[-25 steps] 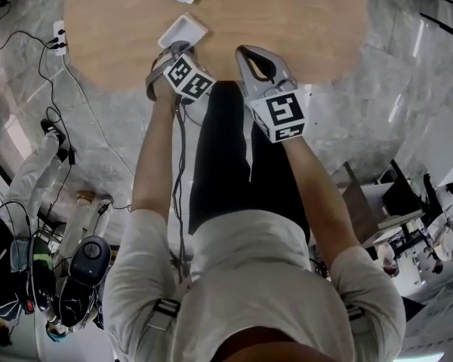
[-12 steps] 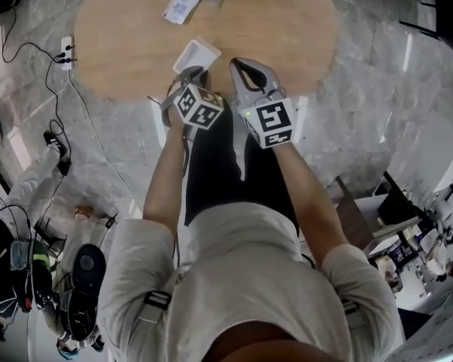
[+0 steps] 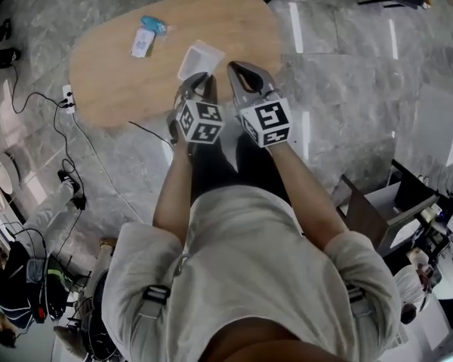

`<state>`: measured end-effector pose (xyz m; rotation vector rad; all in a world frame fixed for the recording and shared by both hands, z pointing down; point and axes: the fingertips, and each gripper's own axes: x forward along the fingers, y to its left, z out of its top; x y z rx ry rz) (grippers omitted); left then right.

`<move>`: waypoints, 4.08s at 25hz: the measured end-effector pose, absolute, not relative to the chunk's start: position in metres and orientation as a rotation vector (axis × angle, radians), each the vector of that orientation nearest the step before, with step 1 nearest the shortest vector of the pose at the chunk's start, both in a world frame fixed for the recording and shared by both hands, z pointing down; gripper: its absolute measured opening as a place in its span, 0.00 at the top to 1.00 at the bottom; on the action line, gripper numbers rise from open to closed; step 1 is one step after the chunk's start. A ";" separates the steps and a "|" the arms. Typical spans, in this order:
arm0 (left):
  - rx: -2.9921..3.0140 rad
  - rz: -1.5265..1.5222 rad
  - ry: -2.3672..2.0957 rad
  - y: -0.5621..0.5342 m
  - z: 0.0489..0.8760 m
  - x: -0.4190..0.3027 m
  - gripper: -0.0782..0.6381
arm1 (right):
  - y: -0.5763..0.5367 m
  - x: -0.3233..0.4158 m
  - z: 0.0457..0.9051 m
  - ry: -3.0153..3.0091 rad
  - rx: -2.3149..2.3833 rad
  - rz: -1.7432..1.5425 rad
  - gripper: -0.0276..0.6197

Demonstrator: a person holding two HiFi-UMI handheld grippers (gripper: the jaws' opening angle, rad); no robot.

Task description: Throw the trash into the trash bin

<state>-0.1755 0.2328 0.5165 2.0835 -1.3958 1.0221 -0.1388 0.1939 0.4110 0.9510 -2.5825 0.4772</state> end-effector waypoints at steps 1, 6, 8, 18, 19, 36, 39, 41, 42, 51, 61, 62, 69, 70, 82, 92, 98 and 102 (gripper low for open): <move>2.101 1.007 -1.402 0.229 0.506 -0.162 0.79 | 0.191 -0.125 0.401 -2.590 0.974 0.462 0.95; 2.144 0.929 -1.441 0.221 0.470 -0.096 0.79 | 0.185 -0.055 0.368 -2.629 1.077 0.386 0.95; 2.140 0.884 -1.464 0.220 0.462 -0.069 0.79 | 0.187 -0.024 0.361 -2.642 1.111 0.376 0.95; 2.187 0.667 -1.533 0.217 0.404 0.060 0.79 | 0.192 0.114 0.321 -2.669 1.266 0.326 0.95; 2.192 0.657 -1.535 0.215 0.401 0.069 0.79 | 0.191 0.124 0.319 -2.671 1.276 0.322 0.95; 2.166 0.510 -1.612 0.044 0.390 0.158 0.79 | 0.031 0.219 0.337 -2.602 1.298 0.354 0.95; 2.141 0.489 -1.624 0.006 0.396 0.162 0.79 | -0.007 0.219 0.347 -2.606 1.258 0.369 0.95; 2.131 0.483 -1.632 -0.017 0.396 0.166 0.79 | -0.034 0.222 0.349 -2.602 1.257 0.376 0.95; 2.127 0.485 -1.636 -0.025 0.395 0.167 0.79 | -0.046 0.223 0.348 -2.603 1.256 0.376 0.95; 1.985 0.461 -1.700 -0.075 0.413 0.134 0.79 | -0.117 0.196 0.369 -2.623 1.115 0.411 0.95; 1.769 0.433 -1.801 -0.139 0.457 0.079 0.79 | -0.187 0.119 0.431 -2.638 0.756 0.436 0.95; 1.739 0.434 -1.805 -0.147 0.467 0.073 0.79 | -0.196 0.111 0.440 -2.636 0.716 0.441 0.95; 1.550 0.370 -1.831 -0.202 0.523 0.044 0.79 | -0.264 0.074 0.493 -2.632 0.493 0.420 0.95; 1.536 0.371 -1.835 -0.208 0.533 0.040 0.79 | -0.272 0.070 0.504 -2.631 0.479 0.429 0.95; 1.453 0.466 -1.810 -0.205 0.684 0.031 0.79 | -0.282 0.063 0.649 -2.554 0.406 0.509 0.95; 1.442 0.526 -1.758 -0.235 0.794 0.003 0.79 | -0.289 0.048 0.732 -2.514 0.362 0.514 0.95; 1.429 0.558 -1.680 -0.244 0.864 0.004 0.79 | -0.298 0.039 0.778 -2.485 0.327 0.494 0.95; 1.465 0.628 -1.630 -0.257 0.907 -0.006 0.79 | -0.303 0.035 0.796 -2.478 0.331 0.503 0.95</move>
